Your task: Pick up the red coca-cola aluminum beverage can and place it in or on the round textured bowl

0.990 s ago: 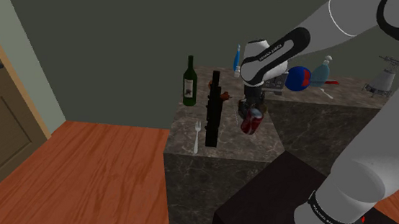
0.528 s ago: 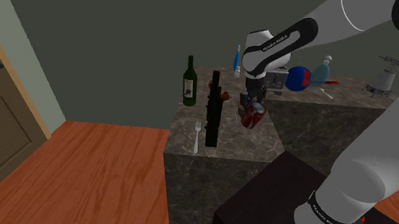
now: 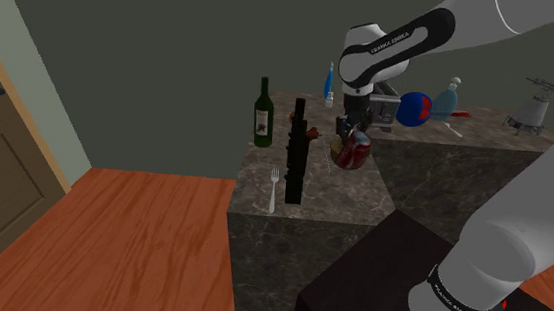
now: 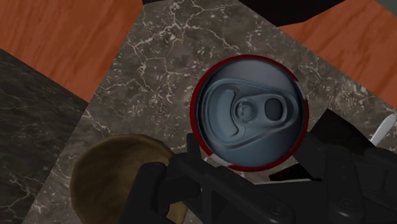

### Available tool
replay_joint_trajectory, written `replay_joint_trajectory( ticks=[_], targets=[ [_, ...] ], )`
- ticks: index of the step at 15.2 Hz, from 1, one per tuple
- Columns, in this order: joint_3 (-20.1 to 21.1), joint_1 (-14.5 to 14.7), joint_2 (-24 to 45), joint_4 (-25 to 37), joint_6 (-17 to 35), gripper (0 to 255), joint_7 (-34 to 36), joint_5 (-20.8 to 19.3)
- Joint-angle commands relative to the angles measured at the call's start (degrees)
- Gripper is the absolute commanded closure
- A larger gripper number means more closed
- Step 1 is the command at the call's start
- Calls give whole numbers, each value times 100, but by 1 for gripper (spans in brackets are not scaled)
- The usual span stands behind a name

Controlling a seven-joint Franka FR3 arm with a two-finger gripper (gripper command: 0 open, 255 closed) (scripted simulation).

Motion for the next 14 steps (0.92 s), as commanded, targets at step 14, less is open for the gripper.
replay_joint_trajectory(
  ticks=[14],
  targets=[
    [-441,-412,1571,2526,-856,255,-1069,229]
  ],
)
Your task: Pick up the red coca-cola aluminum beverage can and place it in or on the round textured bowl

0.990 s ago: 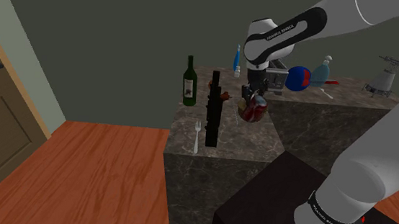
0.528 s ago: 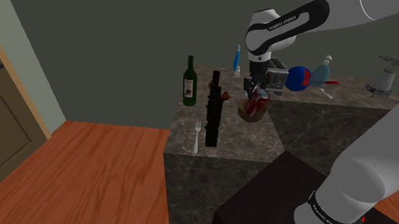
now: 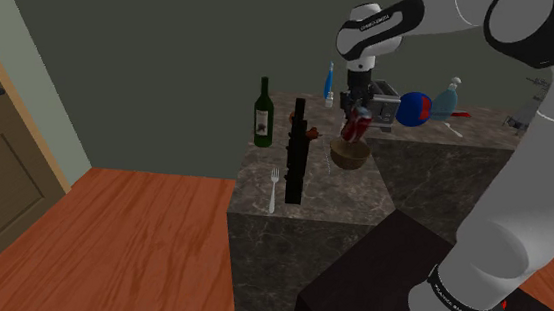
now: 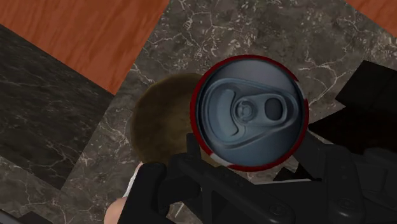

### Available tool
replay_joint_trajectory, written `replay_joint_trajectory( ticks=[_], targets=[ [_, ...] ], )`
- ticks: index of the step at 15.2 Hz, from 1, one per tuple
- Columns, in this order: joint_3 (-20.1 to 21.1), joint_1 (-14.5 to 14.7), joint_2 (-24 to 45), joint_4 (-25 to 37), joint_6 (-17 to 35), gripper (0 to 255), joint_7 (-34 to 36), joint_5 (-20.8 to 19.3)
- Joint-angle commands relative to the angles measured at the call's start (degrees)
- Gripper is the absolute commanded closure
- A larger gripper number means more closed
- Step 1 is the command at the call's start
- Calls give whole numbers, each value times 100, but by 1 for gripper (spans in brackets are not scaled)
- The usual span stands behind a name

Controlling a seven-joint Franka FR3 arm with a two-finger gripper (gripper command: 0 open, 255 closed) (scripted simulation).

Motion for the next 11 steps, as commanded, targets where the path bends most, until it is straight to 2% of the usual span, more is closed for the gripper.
replay_joint_trajectory(
  ticks=[1,5,11],
  targets=[
    [-78,-113,377,562,-163,255,-237,75],
    [-172,-367,1242,1865,-577,255,-640,269],
    [-158,-374,1337,1534,-155,255,-606,279]
  ],
)
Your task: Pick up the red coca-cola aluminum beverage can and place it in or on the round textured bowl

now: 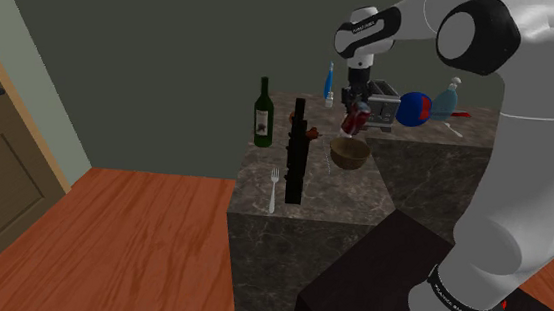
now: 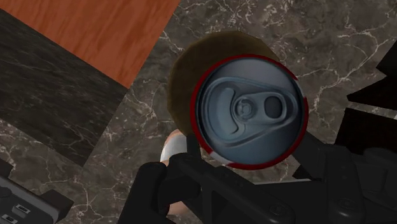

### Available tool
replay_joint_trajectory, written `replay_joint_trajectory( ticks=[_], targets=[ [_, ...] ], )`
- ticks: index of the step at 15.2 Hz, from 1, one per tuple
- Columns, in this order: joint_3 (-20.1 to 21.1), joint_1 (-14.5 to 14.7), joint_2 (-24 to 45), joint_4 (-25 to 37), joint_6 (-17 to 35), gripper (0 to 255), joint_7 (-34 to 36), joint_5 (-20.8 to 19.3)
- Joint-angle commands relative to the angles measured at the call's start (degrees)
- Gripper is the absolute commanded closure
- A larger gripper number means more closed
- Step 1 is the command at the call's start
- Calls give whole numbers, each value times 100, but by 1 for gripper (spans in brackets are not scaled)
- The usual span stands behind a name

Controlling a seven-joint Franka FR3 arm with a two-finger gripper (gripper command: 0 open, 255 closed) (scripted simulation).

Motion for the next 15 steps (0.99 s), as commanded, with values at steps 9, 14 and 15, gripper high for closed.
replay_joint_trajectory(
  ticks=[9,14,15],
  targets=[
    [20,-13,239,-444,682,255,48,33],
    [31,-23,373,-594,964,255,63,53],
    [31,-23,374,-593,964,255,62,53]
  ],
)
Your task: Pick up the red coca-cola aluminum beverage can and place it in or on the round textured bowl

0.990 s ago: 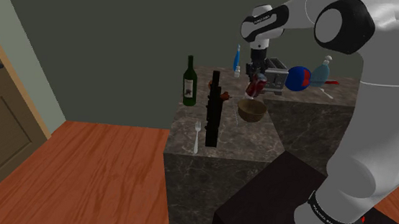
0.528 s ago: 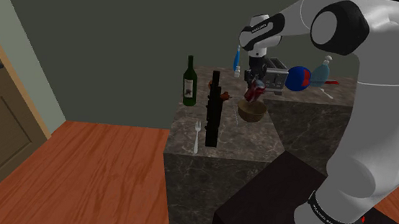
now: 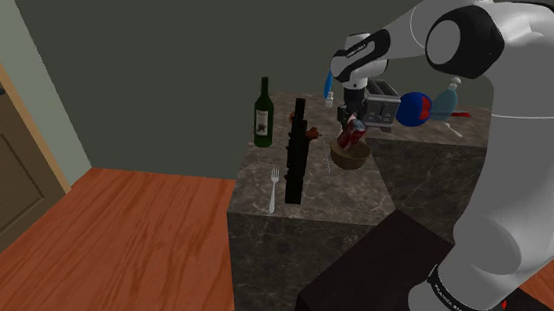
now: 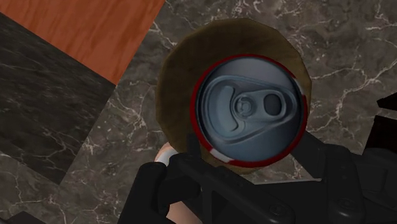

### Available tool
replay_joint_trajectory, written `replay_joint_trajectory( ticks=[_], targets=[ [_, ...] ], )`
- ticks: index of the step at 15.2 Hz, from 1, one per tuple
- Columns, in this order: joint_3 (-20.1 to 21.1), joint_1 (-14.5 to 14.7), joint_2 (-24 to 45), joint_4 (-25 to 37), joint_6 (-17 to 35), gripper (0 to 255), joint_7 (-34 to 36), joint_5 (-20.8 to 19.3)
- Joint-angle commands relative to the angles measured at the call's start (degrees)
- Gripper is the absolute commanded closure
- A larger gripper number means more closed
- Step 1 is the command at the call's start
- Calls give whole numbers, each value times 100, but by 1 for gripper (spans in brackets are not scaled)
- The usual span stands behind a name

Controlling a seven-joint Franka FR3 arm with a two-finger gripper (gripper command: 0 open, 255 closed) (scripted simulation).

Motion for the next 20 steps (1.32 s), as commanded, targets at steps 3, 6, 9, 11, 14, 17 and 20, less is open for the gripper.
replay_joint_trajectory(
  ticks=[3,6,9,11,14,17,20],
  targets=[
    [0,-3,15,4,17,255,-1,3],
    [0,-3,15,4,17,255,-1,3],
    [0,-3,13,3,17,0,-1,3],
    [0,-3,13,3,17,0,-1,3],
    [0,23,-93,244,-331,0,6,-10],
    [2,44,-166,489,-649,0,10,-18],
    [2,44,-166,489,-649,0,10,-18]
  ],
)
